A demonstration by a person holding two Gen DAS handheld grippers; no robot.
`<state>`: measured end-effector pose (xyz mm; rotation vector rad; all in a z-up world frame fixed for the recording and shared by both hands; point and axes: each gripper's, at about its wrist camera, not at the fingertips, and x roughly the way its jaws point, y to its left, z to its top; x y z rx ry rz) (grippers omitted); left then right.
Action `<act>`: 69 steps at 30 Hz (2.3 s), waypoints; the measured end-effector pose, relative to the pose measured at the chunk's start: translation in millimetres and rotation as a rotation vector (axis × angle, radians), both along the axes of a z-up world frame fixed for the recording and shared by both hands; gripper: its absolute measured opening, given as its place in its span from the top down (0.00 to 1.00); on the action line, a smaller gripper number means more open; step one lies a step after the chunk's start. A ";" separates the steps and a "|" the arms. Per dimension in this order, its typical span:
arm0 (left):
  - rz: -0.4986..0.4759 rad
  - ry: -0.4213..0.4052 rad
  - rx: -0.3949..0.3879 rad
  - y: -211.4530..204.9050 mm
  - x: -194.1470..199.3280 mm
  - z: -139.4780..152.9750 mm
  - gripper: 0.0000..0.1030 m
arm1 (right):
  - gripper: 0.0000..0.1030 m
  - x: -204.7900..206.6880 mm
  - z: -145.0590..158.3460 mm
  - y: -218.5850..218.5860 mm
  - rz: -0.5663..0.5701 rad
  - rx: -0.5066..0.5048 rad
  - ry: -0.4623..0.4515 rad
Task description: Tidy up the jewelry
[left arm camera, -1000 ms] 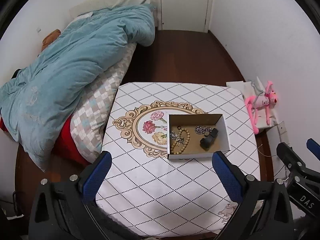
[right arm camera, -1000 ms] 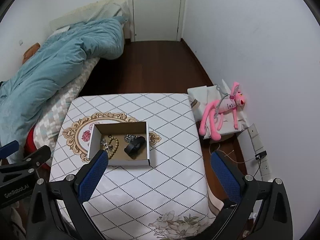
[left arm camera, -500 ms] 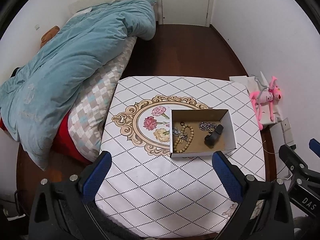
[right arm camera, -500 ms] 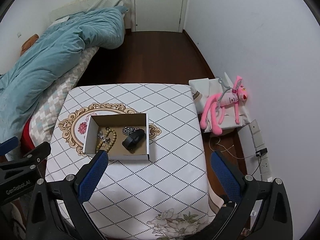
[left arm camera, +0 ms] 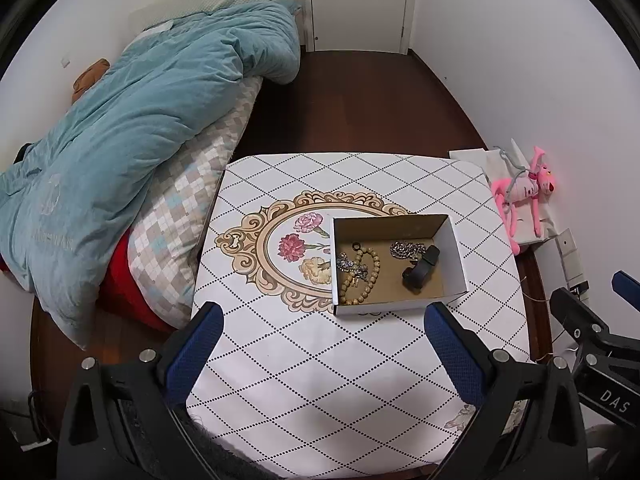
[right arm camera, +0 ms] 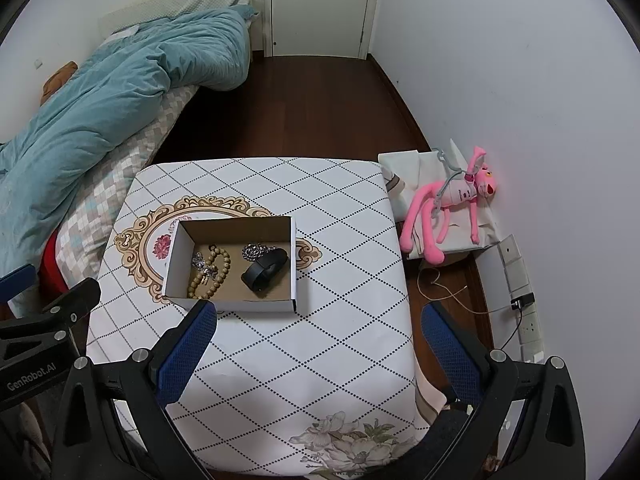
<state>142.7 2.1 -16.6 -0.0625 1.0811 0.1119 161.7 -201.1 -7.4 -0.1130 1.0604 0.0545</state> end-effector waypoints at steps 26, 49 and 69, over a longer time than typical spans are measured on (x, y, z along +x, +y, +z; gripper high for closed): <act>-0.013 0.012 -0.005 -2.7 -5.4 -4.8 0.01 | 0.00 -5.4 -5.9 -1.5 0.001 0.004 0.015; -0.011 0.013 -0.007 -4.0 -7.7 -3.7 0.00 | 0.00 -4.6 -5.2 -1.7 0.001 0.001 0.017; -0.009 0.016 -0.009 -5.0 -8.8 -3.7 0.00 | 0.00 -6.6 -5.0 -5.1 0.001 -0.004 0.015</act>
